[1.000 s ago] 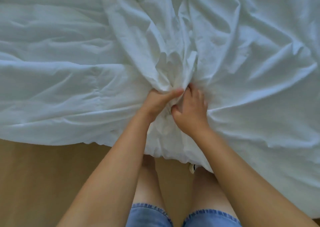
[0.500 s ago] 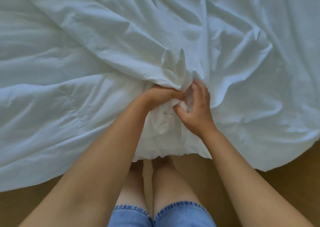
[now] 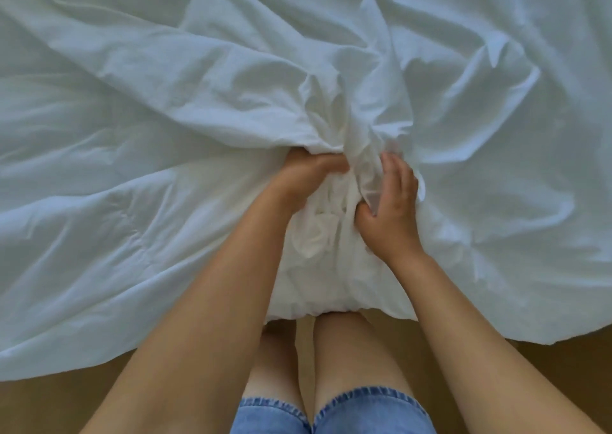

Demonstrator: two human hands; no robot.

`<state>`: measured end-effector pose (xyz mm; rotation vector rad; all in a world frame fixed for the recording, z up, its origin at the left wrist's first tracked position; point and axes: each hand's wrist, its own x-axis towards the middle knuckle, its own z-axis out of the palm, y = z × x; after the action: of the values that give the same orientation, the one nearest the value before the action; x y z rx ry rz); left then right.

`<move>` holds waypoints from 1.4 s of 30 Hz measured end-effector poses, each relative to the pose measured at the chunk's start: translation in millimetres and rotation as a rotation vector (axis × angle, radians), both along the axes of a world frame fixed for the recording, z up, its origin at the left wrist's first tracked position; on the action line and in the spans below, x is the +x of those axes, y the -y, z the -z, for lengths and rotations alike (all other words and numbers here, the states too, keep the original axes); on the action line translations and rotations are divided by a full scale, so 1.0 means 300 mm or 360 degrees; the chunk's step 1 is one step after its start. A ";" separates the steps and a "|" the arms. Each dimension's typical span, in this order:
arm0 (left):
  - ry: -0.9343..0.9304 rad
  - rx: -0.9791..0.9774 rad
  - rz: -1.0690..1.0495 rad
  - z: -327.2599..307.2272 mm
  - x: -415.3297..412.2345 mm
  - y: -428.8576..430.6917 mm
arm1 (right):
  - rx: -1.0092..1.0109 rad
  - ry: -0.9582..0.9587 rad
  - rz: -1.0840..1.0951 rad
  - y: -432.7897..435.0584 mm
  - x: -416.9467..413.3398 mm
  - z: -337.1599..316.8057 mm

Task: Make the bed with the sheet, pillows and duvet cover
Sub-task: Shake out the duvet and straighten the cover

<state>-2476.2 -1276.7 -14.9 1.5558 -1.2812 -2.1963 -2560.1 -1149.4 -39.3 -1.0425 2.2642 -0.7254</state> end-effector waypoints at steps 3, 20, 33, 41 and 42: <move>-0.0133 0.0162 -0.0326 -0.005 -0.104 -0.013 | -0.0026 0.0147 0.0141 0.031 -0.039 0.000; 0.0578 -0.0153 -0.0103 -0.096 0.249 -0.033 | 0.0172 0.0245 -0.0532 -0.066 -0.085 -0.036; 0.0530 -0.0197 -0.0401 -0.059 0.265 -0.129 | 0.0324 -0.0475 -0.0651 0.144 0.041 -0.013; 0.0814 -0.0063 -0.0885 -0.132 0.789 -0.074 | 0.0288 -0.0570 -0.0758 -0.036 -0.045 -0.039; 0.0870 0.0047 -0.1024 -0.125 0.865 -0.092 | 0.0365 -0.0547 -0.0754 -0.039 -0.033 -0.032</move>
<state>-2216.7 -1249.1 22.5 2.2710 -0.6749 -1.4480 -2570.0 -1137.6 -29.8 -1.5994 2.1696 -0.0912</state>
